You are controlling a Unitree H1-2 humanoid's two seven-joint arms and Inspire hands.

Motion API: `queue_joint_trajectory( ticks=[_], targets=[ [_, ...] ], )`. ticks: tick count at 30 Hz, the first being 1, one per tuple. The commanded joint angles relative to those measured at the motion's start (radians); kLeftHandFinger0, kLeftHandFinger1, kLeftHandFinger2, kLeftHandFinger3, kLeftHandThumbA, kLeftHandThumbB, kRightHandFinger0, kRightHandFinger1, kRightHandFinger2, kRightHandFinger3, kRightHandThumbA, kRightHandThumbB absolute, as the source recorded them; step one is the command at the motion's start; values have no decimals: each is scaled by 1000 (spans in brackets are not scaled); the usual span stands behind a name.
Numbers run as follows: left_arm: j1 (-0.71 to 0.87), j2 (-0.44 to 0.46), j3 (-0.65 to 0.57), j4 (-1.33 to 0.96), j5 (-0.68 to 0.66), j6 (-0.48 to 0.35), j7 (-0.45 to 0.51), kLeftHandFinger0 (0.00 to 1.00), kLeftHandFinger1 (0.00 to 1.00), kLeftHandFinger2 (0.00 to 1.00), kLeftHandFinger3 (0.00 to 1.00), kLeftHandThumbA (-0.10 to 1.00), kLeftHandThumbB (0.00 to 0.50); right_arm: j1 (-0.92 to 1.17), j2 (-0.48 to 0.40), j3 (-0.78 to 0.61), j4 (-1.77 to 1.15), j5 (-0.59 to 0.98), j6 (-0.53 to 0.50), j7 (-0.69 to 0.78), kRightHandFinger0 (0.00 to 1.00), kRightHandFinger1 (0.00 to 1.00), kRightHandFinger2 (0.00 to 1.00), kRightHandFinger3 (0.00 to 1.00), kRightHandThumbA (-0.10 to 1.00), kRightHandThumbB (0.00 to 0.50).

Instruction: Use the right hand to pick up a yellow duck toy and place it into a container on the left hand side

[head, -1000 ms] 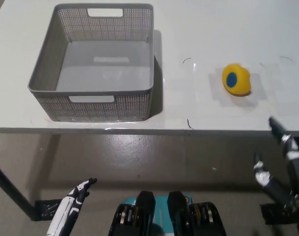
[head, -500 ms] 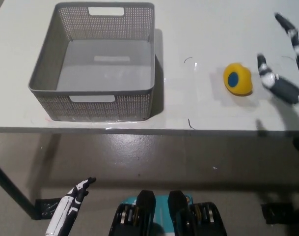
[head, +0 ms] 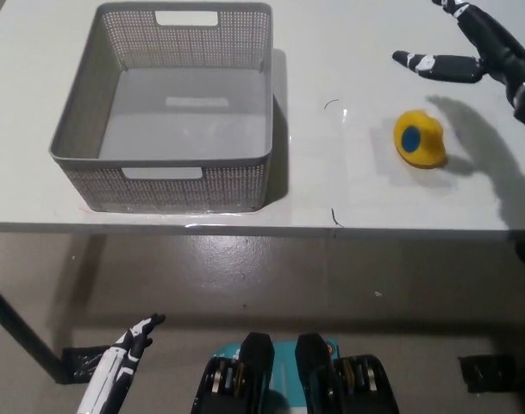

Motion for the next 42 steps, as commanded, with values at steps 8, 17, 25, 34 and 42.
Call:
queue_joint_trajectory(
  ticks=[8,17,25,34,42],
  targets=[
    [52,-3,11,-40,-13,-53,7,1000,1000,1000,1000,1000,270,-306,73,79,507,-30,-88,-6,1000,1000,1000,1000,835,500],
    [39,0,12,-34,-14,-61,5,1000,1000,1000,1000,1000,256,-371,103,58,703,12,-116,29,1000,1000,1000,1000,806,500],
    [50,-6,16,-39,-22,-63,8,1000,1000,1000,1000,1000,247,-363,136,97,758,-22,-91,25,1000,1000,1000,1000,776,500],
    [60,-11,13,-40,-24,-72,7,1000,1000,1000,1000,1000,229,-343,137,147,789,-44,-59,-6,1000,1000,1000,1000,719,500],
    [80,-15,15,-47,-32,-76,10,1000,1000,1000,1000,1000,234,-337,168,192,803,-66,-50,-4,1000,1000,1000,1000,755,500]
  ],
)
